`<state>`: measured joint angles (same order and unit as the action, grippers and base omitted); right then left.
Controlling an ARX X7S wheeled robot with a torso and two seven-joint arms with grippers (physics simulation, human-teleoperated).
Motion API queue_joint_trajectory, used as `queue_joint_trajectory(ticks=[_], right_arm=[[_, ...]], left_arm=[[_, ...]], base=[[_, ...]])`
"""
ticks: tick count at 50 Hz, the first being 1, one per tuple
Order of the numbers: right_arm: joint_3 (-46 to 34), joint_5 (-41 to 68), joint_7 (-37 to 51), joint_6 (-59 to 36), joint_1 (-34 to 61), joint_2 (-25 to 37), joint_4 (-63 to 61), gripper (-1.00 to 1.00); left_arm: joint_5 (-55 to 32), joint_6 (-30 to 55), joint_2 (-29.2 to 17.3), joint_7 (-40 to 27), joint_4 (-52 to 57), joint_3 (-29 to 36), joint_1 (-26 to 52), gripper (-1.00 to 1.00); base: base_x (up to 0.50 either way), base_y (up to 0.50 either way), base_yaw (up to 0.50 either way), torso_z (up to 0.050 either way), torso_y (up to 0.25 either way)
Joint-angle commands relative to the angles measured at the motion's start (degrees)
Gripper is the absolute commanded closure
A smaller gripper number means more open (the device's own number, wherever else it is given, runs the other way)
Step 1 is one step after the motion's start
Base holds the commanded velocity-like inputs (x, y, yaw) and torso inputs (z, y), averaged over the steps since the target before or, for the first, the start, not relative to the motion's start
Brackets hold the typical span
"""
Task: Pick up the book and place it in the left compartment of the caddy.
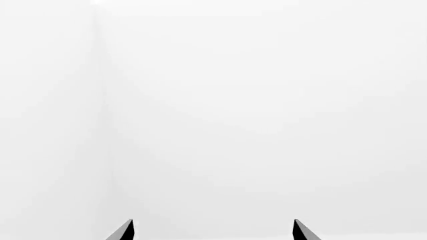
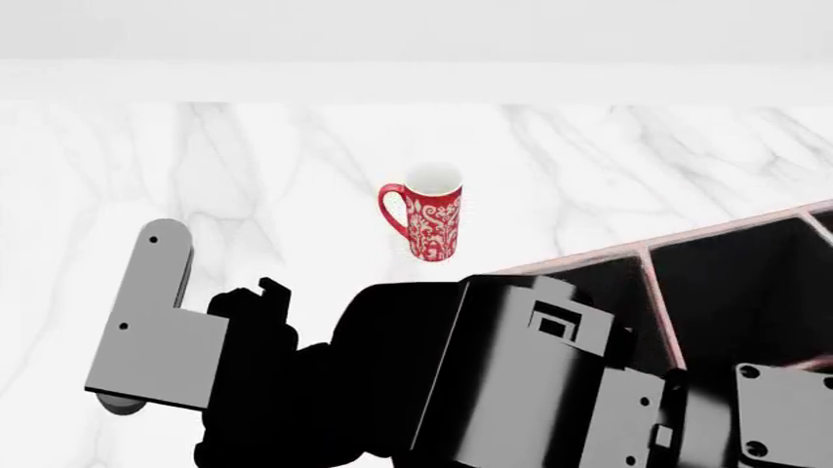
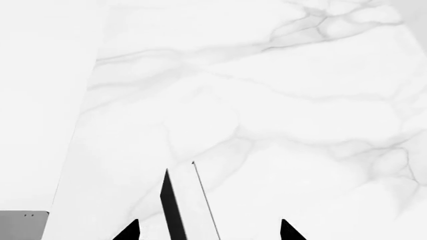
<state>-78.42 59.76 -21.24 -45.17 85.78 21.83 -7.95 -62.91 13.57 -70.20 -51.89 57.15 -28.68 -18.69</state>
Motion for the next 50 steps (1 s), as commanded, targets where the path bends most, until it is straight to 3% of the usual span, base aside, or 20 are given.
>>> queue_joint_trajectory(ticks=[1,50], right_arm=[[-0.95,-1.13,0.11,1.01,-1.79,-0.87,1.24,-1.00],[-3.79,-5.58,1.74,5.43,-9.37,-3.32,8.32,-1.00]], left_arm=[[-0.20,0.21,0.07,0.04,0.22,-0.47,-0.12,-1.00],[0.09,-0.07,-0.20,-0.05,0.84,-1.28,-1.10,-1.00]], base=[[0.00,0.00,0.00,0.000,0.000],[0.00,0.00,0.00,0.000,0.000]])
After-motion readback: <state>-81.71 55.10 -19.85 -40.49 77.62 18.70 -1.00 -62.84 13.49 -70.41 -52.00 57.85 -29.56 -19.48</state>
